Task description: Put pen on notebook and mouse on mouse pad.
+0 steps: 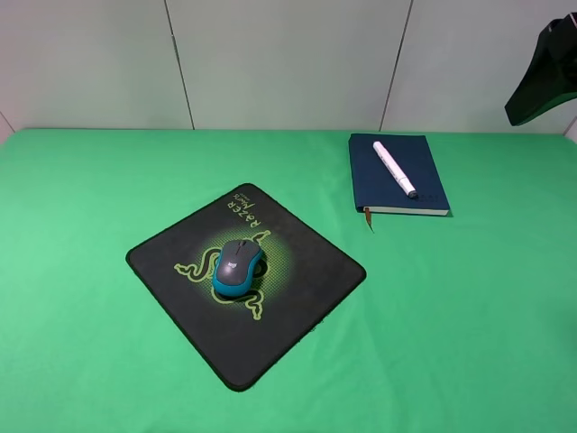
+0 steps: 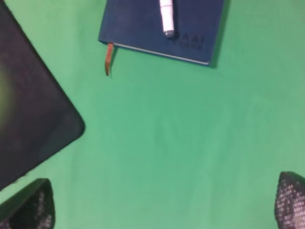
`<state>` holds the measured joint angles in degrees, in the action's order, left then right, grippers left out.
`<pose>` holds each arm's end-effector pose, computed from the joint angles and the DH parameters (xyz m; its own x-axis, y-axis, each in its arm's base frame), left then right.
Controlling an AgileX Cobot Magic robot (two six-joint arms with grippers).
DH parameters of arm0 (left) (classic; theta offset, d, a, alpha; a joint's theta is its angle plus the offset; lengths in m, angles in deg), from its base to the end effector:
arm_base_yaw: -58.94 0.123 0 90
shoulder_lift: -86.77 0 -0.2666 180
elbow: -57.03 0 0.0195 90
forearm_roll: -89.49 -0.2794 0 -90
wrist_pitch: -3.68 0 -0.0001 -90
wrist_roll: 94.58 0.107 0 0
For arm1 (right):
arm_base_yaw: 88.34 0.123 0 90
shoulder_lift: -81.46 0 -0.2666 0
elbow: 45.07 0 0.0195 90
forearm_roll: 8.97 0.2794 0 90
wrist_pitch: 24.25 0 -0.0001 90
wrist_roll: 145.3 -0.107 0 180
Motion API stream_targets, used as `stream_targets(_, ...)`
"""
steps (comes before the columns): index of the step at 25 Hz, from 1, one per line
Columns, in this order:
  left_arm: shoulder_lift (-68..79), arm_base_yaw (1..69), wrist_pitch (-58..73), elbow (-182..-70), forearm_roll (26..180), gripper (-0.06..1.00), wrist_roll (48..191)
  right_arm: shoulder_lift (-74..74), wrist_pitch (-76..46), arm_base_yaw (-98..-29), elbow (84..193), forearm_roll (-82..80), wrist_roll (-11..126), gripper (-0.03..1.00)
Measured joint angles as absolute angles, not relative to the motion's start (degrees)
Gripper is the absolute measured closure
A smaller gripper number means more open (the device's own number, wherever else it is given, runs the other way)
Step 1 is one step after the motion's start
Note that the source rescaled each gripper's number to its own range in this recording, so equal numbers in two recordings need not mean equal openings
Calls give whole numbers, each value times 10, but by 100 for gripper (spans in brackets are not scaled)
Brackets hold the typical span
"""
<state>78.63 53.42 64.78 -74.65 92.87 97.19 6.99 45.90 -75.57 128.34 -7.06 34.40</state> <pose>0.0521 -0.0106 0.2819 -0.4278 0.2179 -0.8772 0.2203 0.9664 0.1326 0.2460 0.0592 0.3488 -0.8584 -0.1776 -0.4812 -0.2215 0.9745 0.0354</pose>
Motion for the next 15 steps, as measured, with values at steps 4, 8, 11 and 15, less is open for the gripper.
stream_targets(4, 786, 534, 648, -746, 929, -1, 972, 102, 458, -756, 1268, -56, 343, -3)
stream_targets(8, 786, 534, 648, -746, 929, -1, 972, 157, 458, -756, 1216, -54, 343, -3)
stream_targets(11, 786, 534, 648, -746, 929, -1, 972, 202, 459, -756, 1165, -54, 343, -3)
stream_targets(15, 786, 534, 648, -746, 929, -1, 972, 275, 459, -790, 1101, -49, 342, -3)
